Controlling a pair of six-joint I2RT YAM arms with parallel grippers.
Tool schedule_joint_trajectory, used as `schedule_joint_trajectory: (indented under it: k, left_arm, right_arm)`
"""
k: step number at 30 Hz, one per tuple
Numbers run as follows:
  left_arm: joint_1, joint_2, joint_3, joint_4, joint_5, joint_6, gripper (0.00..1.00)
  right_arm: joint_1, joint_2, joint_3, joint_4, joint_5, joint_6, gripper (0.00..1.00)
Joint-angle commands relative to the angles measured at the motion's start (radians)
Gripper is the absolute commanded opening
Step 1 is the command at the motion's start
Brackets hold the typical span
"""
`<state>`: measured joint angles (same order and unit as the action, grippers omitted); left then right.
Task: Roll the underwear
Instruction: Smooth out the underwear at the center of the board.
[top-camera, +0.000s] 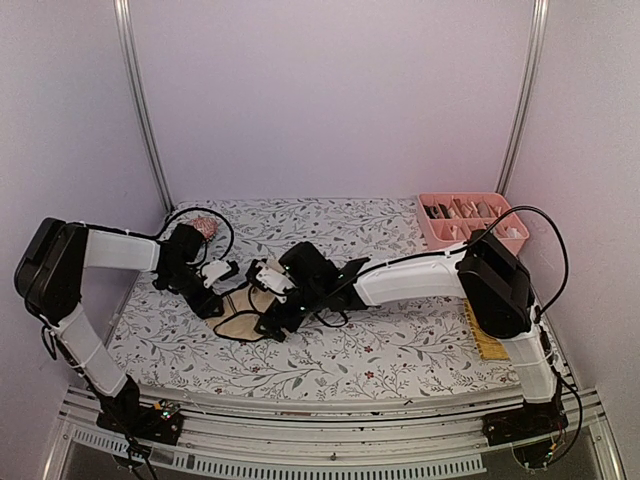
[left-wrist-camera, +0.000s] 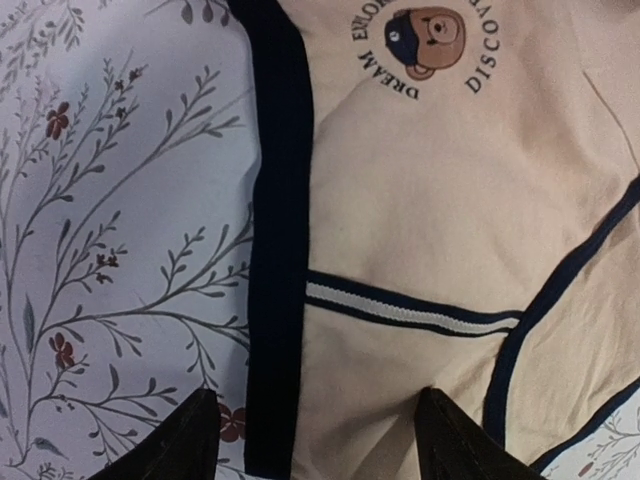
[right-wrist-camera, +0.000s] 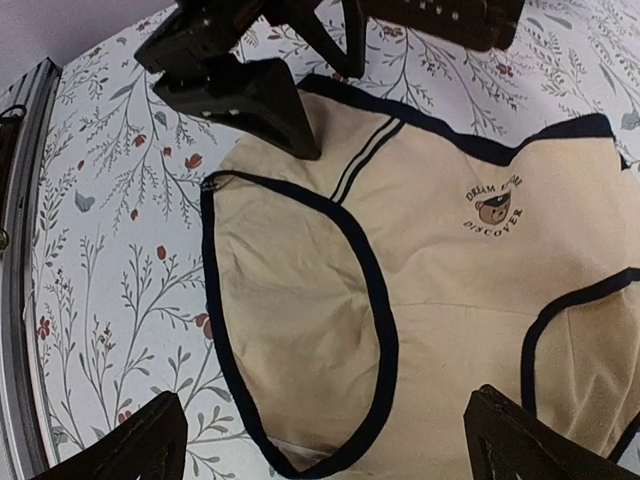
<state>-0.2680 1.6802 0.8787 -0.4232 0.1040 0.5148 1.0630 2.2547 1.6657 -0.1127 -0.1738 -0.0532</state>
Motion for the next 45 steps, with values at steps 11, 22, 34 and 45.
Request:
schedule_joint_trajectory:
  k: [11, 22, 34, 45]
  left_arm:
    - [-0.006, -0.051, -0.035, -0.242, 0.144, 0.119, 0.69]
    - [-0.055, -0.139, -0.128, -0.368, 0.237, 0.197, 0.69]
    - [-0.082, -0.172, 0.233, -0.351, 0.376, 0.111, 0.99]
    - [-0.079, 0.466, 0.886, -0.5, 0.517, 0.228, 0.96]
  right_arm:
    - [0.002, 0.019, -0.093, -0.14, -0.149, 0.088, 0.99]
    - [-0.056, -0.185, -0.315, -0.266, -0.152, 0.105, 0.99]
    - [-0.154, -0.468, -0.367, -0.27, -0.027, 0.035, 0.99]
    - [-0.264, -0.394, -0.323, -0.116, 0.003, 0.014, 0.99]
